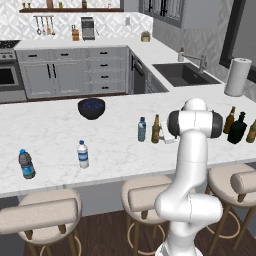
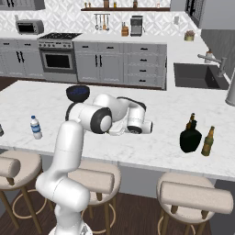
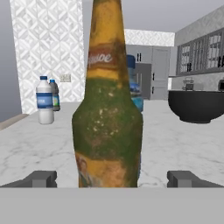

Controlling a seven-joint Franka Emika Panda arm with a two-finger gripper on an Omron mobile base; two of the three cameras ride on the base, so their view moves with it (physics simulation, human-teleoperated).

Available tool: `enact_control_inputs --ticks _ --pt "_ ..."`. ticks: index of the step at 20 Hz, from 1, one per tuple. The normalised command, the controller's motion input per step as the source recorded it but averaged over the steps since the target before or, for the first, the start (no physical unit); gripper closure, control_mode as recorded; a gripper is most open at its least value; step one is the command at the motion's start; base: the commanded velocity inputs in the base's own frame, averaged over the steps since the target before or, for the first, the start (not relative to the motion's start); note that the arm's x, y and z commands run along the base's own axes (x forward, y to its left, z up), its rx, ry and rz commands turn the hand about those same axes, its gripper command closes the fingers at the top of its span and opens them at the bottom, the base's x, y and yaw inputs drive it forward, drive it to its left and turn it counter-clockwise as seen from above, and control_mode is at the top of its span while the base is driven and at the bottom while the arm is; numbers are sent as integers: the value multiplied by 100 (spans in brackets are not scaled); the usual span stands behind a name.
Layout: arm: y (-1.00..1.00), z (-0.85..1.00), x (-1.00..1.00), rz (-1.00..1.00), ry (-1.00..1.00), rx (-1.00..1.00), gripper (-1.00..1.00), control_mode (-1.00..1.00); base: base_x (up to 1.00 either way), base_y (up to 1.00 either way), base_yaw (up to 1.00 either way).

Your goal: Move the plastic bottles in the middle to the plastics group, and the glass bottles in the middle to the glass group.

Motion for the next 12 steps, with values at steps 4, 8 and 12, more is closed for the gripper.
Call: enact_control_inputs --ticks 4,8,12 --pt "3 0 0 0 0 0 -100 -100 0 0 0" --pt "0 0 0 0 0 0 -100 -100 0 0 0" --pt "1 0 0 0 0 0 100 -100 0 0 0"
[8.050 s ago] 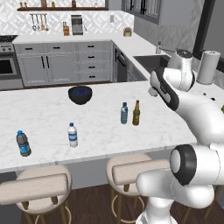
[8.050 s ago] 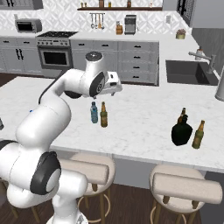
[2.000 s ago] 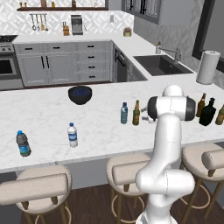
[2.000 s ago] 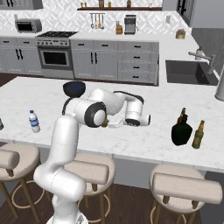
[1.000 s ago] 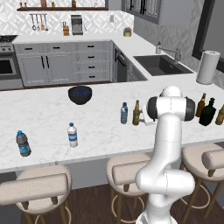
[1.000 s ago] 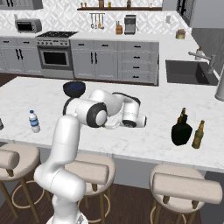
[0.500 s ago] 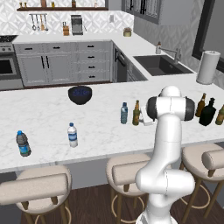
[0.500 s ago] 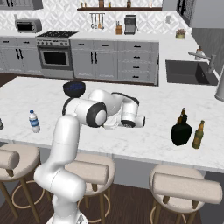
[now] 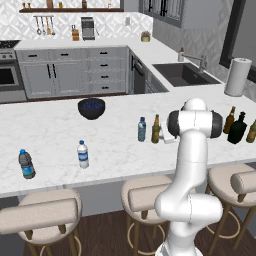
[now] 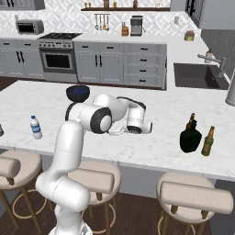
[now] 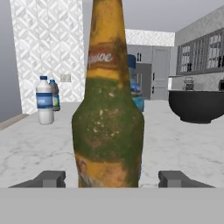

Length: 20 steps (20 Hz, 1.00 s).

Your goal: Move the plastic bottles in the middle to the plastics group, and the glass bottles in the middle to the glass group.

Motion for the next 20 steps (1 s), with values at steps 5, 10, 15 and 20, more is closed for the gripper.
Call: enact_control_inputs --ticks 5,10,15,20 --pt "0 0 0 0 0 0 100 -100 0 0 0" --pt "-1 0 -1 0 0 0 100 -100 0 0 0" --pt "-21 40 -35 -10 0 0 100 -100 0 0 0" --pt "-50 55 -58 -14 1 2 100 -100 0 0 0"
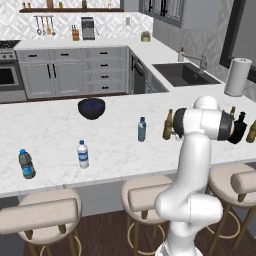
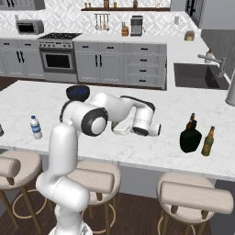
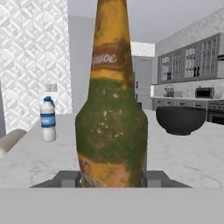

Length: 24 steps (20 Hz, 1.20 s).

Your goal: Move the plastic bottles in the middle to the plastics group, and the glass bottles in the middle to the glass group.

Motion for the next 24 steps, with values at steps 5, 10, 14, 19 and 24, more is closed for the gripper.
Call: enact_control_inputs --ticks 5,10,14,19,24 --pt "-60 26 -47 -23 6 0 100 -100 0 0 0" --pt "-54 14 -31 -24 9 0 100 -100 0 0 0" --pt "-84 2 -17 -24 12 0 100 -100 0 0 0" --pt "-100 -4 -29 -17 10 1 100 -100 0 0 0" --pt "-100 -15 -47 -7 1 5 100 -100 0 0 0"
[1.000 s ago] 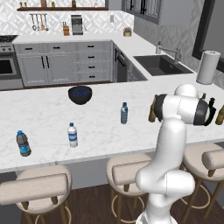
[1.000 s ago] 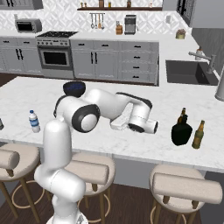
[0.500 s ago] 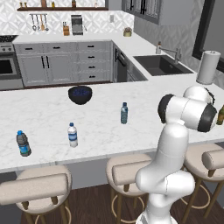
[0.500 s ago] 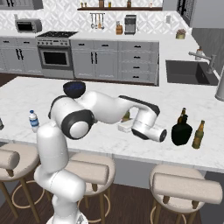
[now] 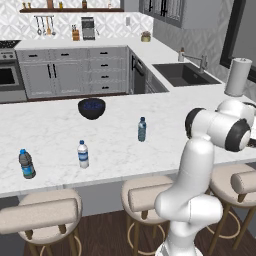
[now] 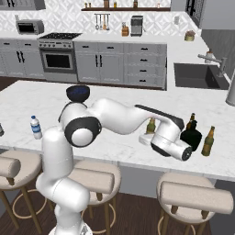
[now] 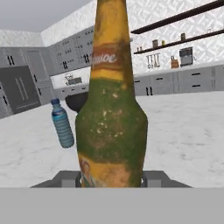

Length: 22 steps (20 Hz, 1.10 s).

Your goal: Move the plastic bottles in the middle to the plastics group, and the glass bottles in the middle to the glass group.

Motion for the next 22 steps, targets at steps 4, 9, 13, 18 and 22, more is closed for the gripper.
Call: enact_control_inputs --ticks 4,9,13,18,22 --pt "-100 -12 -41 -6 0 0 100 -100 0 0 0" --pt "-100 -4 -28 -1 -1 0 100 -100 0 0 0" --pt "-66 0 -31 0 -3 0 100 -100 0 0 0" --pt "-34 -1 -27 0 -11 -8 100 -100 0 0 0" --pt "-13 -1 25 0 -6 -8 100 -100 0 0 0"
